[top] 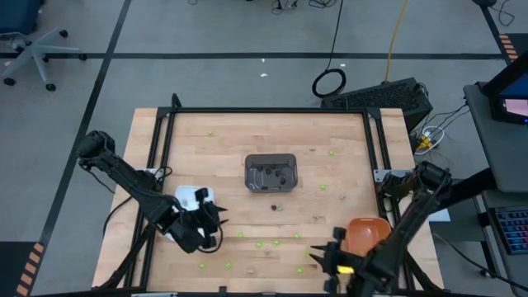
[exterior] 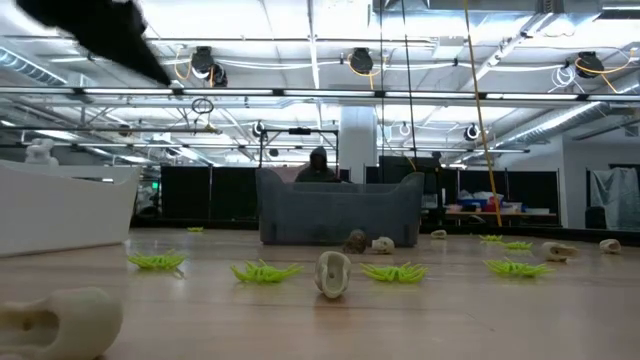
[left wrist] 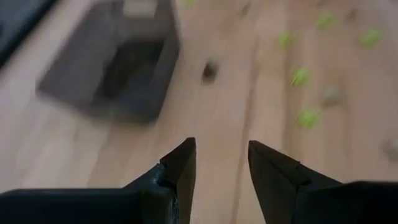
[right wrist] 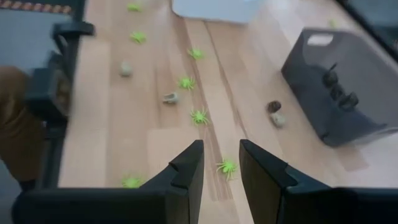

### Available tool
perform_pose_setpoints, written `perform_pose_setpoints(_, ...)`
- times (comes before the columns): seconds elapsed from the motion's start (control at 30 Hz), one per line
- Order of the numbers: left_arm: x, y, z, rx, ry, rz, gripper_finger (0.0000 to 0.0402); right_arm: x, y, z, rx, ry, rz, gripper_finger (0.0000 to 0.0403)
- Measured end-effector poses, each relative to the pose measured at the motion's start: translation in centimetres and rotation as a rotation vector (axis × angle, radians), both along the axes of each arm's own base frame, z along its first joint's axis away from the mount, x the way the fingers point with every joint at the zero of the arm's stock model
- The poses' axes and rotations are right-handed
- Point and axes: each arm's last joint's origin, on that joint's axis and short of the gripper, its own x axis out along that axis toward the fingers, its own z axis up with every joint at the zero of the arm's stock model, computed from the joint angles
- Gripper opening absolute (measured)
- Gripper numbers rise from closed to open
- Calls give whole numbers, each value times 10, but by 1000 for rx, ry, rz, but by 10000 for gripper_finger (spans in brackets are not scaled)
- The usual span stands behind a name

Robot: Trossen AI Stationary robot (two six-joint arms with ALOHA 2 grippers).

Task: Sort Halloween decoration
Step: Put the green spider toy into the orange bin

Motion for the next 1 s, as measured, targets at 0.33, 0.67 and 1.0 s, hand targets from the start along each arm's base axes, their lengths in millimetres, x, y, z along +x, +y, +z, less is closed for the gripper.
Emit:
perform_pose_setpoints(0.33, 19, -15, 7, 91, -257, -137, 145, 47, -19, -46, 52, 174, -68, 91)
perform_pose_setpoints(0.67, 28, -23, -15, 115, -225, -162, 145, 68, -41, -57, 110, 406, 23, 100)
perform_pose_setpoints(1.0, 29, -24, -13, 100, -240, -170, 145, 83, -67, -59, 84, 520, 43, 150)
